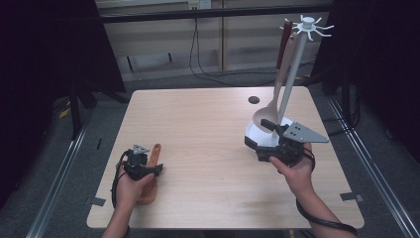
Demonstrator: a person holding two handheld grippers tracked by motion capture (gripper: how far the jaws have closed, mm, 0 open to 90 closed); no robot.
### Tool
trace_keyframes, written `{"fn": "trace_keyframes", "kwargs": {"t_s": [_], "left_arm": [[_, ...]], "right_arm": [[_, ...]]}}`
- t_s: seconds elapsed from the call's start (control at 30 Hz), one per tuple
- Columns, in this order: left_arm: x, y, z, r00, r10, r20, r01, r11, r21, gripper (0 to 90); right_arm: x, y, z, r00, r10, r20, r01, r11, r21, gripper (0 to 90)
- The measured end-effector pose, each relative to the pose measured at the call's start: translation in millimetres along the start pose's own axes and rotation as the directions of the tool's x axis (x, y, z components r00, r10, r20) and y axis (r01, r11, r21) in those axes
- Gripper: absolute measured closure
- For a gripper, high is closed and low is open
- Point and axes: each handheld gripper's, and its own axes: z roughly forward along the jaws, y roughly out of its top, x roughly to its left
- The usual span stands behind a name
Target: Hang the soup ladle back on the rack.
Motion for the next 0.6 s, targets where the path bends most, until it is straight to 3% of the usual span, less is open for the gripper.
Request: {"fn": "trace_keyframes", "kwargs": {"t_s": [0.2,0.27,0.33,0.4,0.5,0.6], "left_arm": [[-5.2,6.6,-0.1,1.0000,-0.004,0.004,0.004,0.9994,0.034,42.5],[-7.5,8.2,-1.7,0.9997,0.018,0.016,-0.019,0.9982,0.056,48.5],[-11.2,8.6,-1.8,0.9997,0.014,0.020,-0.015,0.9985,0.053,52.6],[-14.8,9.0,-3.1,0.9987,0.010,0.050,-0.013,0.9980,0.061,58.2],[-22.8,8.8,-4.8,0.9970,0.045,0.063,-0.049,0.9959,0.076,61.0],[-29.5,8.6,-5.8,0.9936,0.051,0.100,-0.060,0.9949,0.081,67.2]], "right_arm": [[0.4,-1.2,-1.2,1.0000,-0.002,-0.003,0.002,1.0000,0.003,17.0],[0.5,-1.6,-2.2,1.0000,-0.001,-0.003,0.001,1.0000,0.010,16.7],[0.4,-2.4,-2.9,1.0000,-0.002,-0.006,0.002,0.9999,0.013,15.9],[0.6,-4.0,-3.4,1.0000,0.005,-0.002,-0.005,0.9998,0.018,15.1],[1.2,-7.3,-3.1,1.0000,0.002,-0.005,-0.001,0.9992,0.040,14.1],[0.7,-10.2,-3.2,1.0000,-0.002,-0.005,0.002,0.9984,0.057,13.2]]}}
